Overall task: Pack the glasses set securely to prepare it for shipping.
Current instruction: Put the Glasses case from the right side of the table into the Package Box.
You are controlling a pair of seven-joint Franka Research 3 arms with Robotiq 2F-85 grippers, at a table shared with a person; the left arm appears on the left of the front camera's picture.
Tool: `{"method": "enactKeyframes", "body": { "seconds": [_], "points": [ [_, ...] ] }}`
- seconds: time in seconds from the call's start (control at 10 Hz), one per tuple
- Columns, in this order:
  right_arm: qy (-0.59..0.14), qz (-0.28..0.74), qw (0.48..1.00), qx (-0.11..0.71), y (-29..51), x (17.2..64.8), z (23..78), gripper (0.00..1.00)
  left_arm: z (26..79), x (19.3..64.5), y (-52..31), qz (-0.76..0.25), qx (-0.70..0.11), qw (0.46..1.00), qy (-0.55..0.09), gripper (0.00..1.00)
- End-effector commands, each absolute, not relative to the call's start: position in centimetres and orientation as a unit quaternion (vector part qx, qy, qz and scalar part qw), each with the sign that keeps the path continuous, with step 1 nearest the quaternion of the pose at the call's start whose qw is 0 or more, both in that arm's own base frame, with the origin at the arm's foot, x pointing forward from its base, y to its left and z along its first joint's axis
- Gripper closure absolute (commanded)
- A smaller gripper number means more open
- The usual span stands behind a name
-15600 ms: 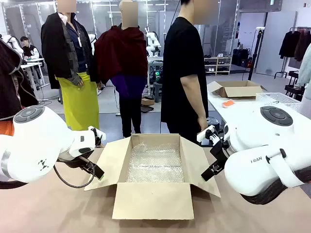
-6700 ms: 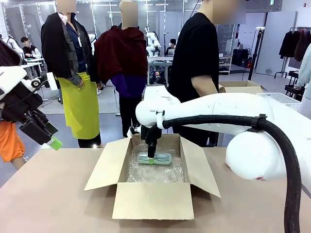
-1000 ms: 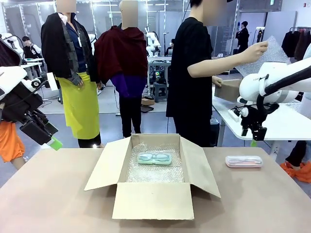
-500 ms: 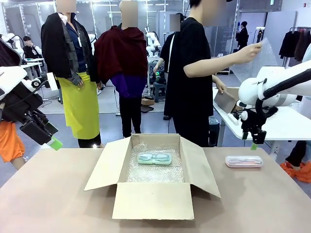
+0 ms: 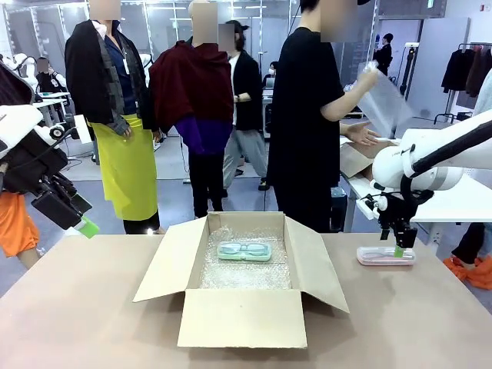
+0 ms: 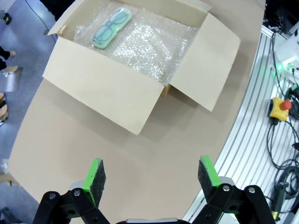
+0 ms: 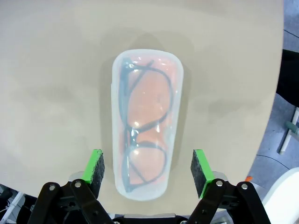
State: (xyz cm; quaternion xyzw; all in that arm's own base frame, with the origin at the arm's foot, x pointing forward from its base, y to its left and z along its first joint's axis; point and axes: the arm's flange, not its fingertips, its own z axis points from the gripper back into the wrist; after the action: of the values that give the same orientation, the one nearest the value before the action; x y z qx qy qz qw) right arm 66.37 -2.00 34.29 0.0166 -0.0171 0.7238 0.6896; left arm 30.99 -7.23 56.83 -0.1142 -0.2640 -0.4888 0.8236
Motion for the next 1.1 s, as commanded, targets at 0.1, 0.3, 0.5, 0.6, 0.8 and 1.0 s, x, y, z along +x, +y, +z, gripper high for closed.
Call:
{"method": "enactKeyframes", "body": {
  "seconds": [0.1, 0.3, 0.5, 0.6, 0.8, 1.0],
  "points": [
    [-0.011, 0.715, 0.699, -0.009, -1.3, 64.7, 33.3, 0.07, 56.8, 30.9, -6.9, -0.498, -0.12, 0.818, -0.263, 0.0],
    [-0.018, 0.708, 0.705, -0.028, -0.9, 64.4, 31.8, 0.07, 56.8, 30.9, -6.9, -0.498, -0.12, 0.818, -0.263, 0.0],
    [-0.022, 0.696, 0.717, -0.033, -0.6, 64.4, 30.6, 0.07, 56.8, 30.9, -6.9, -0.498, -0.12, 0.818, -0.263, 0.0],
    [-0.023, 0.699, 0.714, -0.034, -0.5, 64.3, 30.5, 0.07, 56.8, 30.9, -6.9, -0.498, -0.12, 0.818, -0.263, 0.0],
    [-0.03, 0.698, 0.715, -0.039, -0.4, 64.3, 30.5, 0.18, 56.8, 30.9, -6.9, -0.498, -0.12, 0.818, -0.263, 0.0],
    [-0.032, 0.699, 0.714, -0.039, -0.5, 64.4, 30.7, 0.38, 56.8, 30.9, -6.9, -0.498, -0.12, 0.818, -0.263, 0.0]
  ]
}}
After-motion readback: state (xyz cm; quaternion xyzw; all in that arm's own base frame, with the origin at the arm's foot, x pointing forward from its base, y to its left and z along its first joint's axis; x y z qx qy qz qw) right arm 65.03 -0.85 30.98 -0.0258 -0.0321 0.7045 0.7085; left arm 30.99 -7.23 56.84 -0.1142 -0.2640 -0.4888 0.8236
